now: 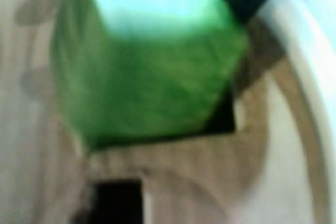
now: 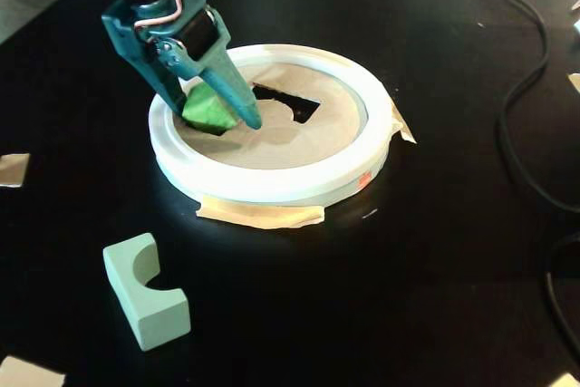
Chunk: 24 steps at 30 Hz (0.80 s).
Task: Pick up the square block and drop it in corresponding square shaped hole
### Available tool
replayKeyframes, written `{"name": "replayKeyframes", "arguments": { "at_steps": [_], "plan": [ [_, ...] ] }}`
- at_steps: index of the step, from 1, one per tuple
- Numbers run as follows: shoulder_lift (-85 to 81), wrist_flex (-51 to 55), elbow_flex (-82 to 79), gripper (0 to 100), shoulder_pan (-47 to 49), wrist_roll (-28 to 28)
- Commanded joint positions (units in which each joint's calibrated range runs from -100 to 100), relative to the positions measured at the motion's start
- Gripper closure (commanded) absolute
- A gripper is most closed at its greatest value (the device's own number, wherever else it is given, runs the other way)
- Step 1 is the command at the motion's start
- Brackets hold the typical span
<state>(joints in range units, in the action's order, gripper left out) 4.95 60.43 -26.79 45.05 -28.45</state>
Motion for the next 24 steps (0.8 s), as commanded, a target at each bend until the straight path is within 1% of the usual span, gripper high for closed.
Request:
{"name": "replayKeyframes", "arguments": {
  "at_steps": [1, 4, 10, 12, 13, 18, 24],
  "plan": [
    [-14.2, 13.1, -0.2, 18, 0.0, -0.8],
    [-21.2, 16.0, -0.2, 18, -0.7, -0.7],
    [-21.1, 14.2, -0.2, 18, -0.7, -0.4],
    [-20.8, 11.3, -0.3, 18, -0.7, -0.2],
    [-19.2, 7.6, -0.3, 18, -0.7, -0.2],
    [-10.0, -2.0, -0.3, 18, 0.1, -0.2],
    [-4.7, -5.9, -0.3, 19, 0.0, -0.2]
  ]
}}
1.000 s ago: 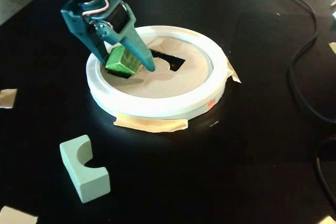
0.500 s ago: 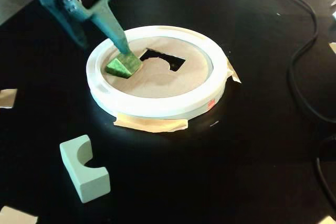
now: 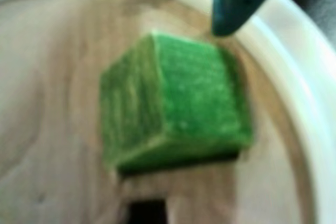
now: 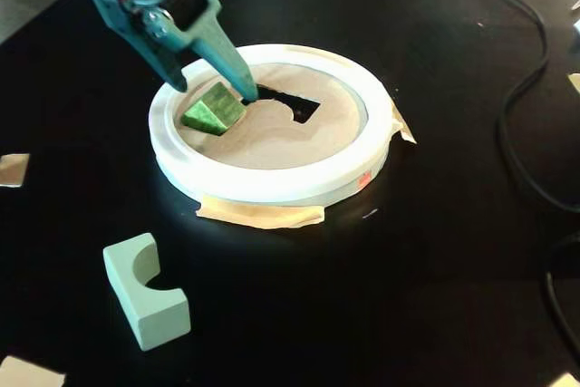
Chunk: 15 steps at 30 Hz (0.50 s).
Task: Pick up the square block and drop it in corresponding square shaped hole
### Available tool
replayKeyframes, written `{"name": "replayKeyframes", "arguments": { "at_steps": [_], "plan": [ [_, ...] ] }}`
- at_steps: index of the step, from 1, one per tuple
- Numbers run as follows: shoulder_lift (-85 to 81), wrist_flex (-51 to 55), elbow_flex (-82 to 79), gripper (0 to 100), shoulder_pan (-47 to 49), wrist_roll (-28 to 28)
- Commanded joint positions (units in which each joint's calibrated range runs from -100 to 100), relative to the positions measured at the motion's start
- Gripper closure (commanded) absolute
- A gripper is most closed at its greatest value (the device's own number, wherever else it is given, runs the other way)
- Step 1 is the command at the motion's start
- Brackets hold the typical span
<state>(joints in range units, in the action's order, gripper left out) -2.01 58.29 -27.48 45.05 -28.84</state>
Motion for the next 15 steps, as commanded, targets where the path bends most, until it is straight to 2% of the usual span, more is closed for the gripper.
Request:
{"name": "replayKeyframes", "arguments": {
  "at_steps": [1, 15],
  "plan": [
    [2.9, -4.1, 0.4, 19, 0.3, 0.1],
    [9.6, -10.9, 0.4, 19, 0.8, 0.1]
  ]
}}
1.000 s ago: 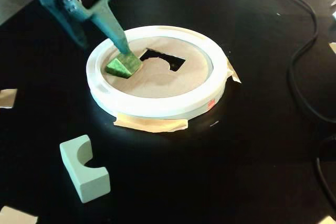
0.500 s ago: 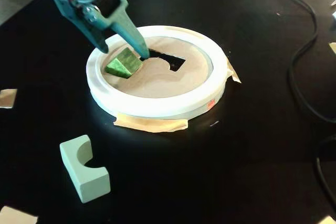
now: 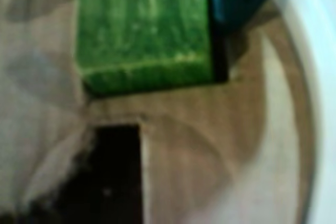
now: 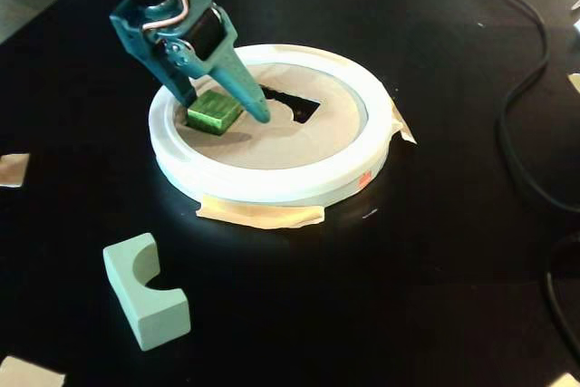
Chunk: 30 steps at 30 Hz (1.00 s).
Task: Pick up the square block and drop it in corresponding square shaped hole
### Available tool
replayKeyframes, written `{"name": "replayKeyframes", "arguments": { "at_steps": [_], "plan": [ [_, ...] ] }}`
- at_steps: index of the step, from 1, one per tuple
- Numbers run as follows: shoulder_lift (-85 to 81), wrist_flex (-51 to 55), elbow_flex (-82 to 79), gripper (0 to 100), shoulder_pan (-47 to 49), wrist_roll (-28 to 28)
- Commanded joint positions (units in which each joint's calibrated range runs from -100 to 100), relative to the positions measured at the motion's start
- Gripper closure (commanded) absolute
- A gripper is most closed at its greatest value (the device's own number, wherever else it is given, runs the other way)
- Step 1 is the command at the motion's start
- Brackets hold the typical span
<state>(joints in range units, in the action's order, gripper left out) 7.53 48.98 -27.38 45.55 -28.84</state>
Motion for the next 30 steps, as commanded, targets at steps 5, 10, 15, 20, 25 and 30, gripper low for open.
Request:
{"name": "replayKeyframes", "arguments": {
  "at_steps": [5, 10, 15, 20, 25, 30],
  "plan": [
    [-1.0, -1.0, 0.3, 18, 0.3, 0.2],
    [-6.2, 1.2, 0.1, 18, 0.3, 0.3],
    [-15.4, 13.1, 0.2, 18, -0.1, 0.2],
    [-24.1, 22.5, 0.1, 19, -1.4, 0.4],
    [-30.2, 28.2, -0.7, 19, -5.0, 3.1],
    [-40.4, 28.1, -10.1, 20, -19.6, 7.0]
  ]
}}
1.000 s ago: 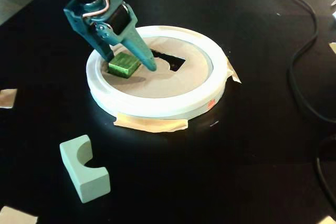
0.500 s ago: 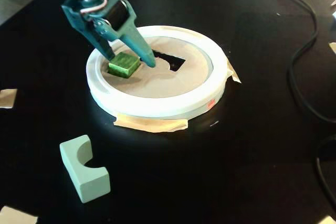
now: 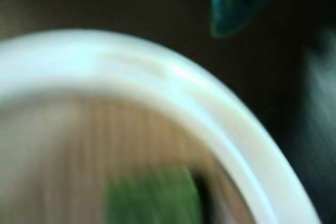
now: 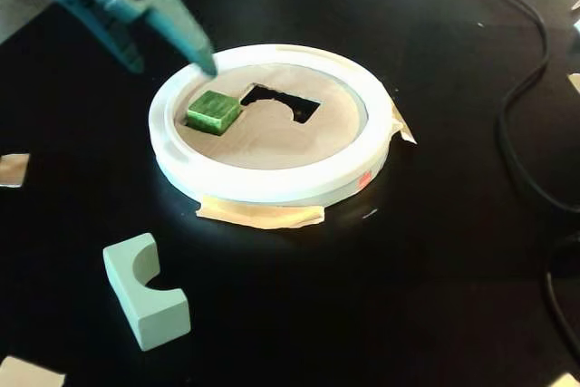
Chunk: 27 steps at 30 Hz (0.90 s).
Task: Pick up the square block and drop it in corresponding square shaped hole
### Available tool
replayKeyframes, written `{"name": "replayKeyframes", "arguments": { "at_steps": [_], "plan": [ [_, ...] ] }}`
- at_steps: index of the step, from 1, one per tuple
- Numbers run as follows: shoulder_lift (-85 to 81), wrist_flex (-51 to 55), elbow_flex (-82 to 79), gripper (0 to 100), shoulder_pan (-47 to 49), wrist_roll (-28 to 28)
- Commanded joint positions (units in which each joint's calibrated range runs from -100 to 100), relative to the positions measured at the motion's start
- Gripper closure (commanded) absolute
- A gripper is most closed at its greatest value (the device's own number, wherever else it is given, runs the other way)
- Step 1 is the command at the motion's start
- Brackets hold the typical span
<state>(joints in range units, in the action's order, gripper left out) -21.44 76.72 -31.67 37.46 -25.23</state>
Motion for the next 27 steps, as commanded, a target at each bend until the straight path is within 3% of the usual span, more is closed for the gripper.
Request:
{"name": "replayKeyframes", "arguments": {
  "at_steps": [1, 9, 14, 27],
  "plan": [
    [-13.8, 0.2, -7.9, 20, -14.4, 4.3],
    [-38.2, -0.2, -22.0, 20, -46.0, 12.1],
    [-54.9, -5.9, -32.6, 20, -57.3, 17.1],
    [-78.6, -7.4, -59.7, 20, -56.8, 18.1]
  ]
}}
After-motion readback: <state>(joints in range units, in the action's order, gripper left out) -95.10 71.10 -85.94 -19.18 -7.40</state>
